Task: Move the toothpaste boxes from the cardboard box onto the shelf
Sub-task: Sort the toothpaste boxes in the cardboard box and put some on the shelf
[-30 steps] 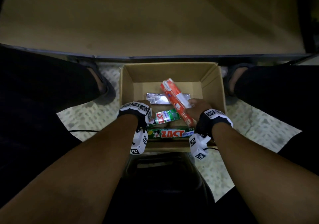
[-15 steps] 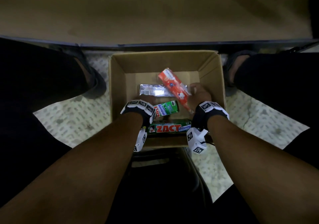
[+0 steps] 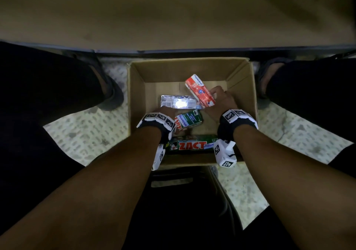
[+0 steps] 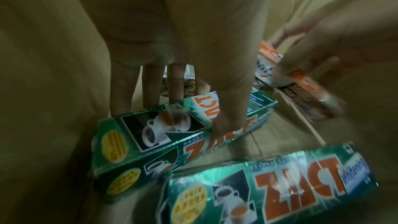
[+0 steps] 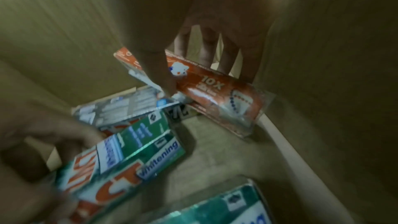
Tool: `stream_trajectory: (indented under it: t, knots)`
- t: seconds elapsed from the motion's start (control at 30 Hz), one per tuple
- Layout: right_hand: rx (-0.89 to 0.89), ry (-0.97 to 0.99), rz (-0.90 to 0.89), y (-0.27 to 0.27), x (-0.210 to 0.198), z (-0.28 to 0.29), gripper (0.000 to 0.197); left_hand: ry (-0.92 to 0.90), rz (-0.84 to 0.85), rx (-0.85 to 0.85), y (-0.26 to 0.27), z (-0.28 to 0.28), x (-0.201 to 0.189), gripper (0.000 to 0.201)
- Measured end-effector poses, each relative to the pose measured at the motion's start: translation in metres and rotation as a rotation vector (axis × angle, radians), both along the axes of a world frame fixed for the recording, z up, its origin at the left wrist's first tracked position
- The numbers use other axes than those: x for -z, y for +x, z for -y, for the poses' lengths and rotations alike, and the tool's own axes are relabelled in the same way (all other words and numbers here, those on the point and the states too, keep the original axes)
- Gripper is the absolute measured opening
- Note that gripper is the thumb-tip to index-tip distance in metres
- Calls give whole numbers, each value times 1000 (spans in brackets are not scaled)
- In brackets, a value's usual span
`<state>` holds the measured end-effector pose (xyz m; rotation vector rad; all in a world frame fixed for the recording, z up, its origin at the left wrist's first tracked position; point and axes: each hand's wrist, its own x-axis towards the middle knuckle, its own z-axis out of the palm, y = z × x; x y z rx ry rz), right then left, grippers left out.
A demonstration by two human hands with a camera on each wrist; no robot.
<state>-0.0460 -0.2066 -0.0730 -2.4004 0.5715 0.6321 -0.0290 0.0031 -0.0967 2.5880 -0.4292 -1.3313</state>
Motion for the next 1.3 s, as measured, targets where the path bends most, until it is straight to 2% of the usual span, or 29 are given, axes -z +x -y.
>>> stream_trajectory:
  t: [0.07,0.23,0.37,0.43,0.5,0.57,0.63,0.7,0.83,0.97,1.1,1.3]
  knots:
    - [37,23,-32,3,-5,1,42,24,-50,-2,1,-5,-2,87]
    - [60,22,-74,-5,-21,4,35,-4,-5,-100,-1,-15,10,84]
    - [109,26,-90,-16,-28,2,37,3,17,-210,-2,-15,-10,66]
    - [125,46,-107,-18,-32,-1,41,-42,36,-316,0,-16,-21,72]
    - [148,94,-121,-18,-36,-4,40,-102,51,-433,3,-15,-30,69]
    - [175,144,-114,-18,-41,-9,38,-153,48,-509,8,-14,-41,58]
    - [199,177,-86,-18,-47,-12,40,-224,39,-593,9,-12,-49,34]
    - [224,225,-57,-17,-54,-15,42,-294,39,-674,8,-11,-52,22]
    - [248,281,-3,-20,-68,-21,35,-373,72,-764,4,-9,-68,22]
    - [255,348,45,-25,-86,-25,37,-418,108,-765,-3,-7,-96,27]
    - [231,358,83,-31,-110,-29,27,-433,162,-792,-11,-7,-125,32]
    - [190,356,197,-41,-157,-34,23,-492,271,-791,-25,-8,-168,33]
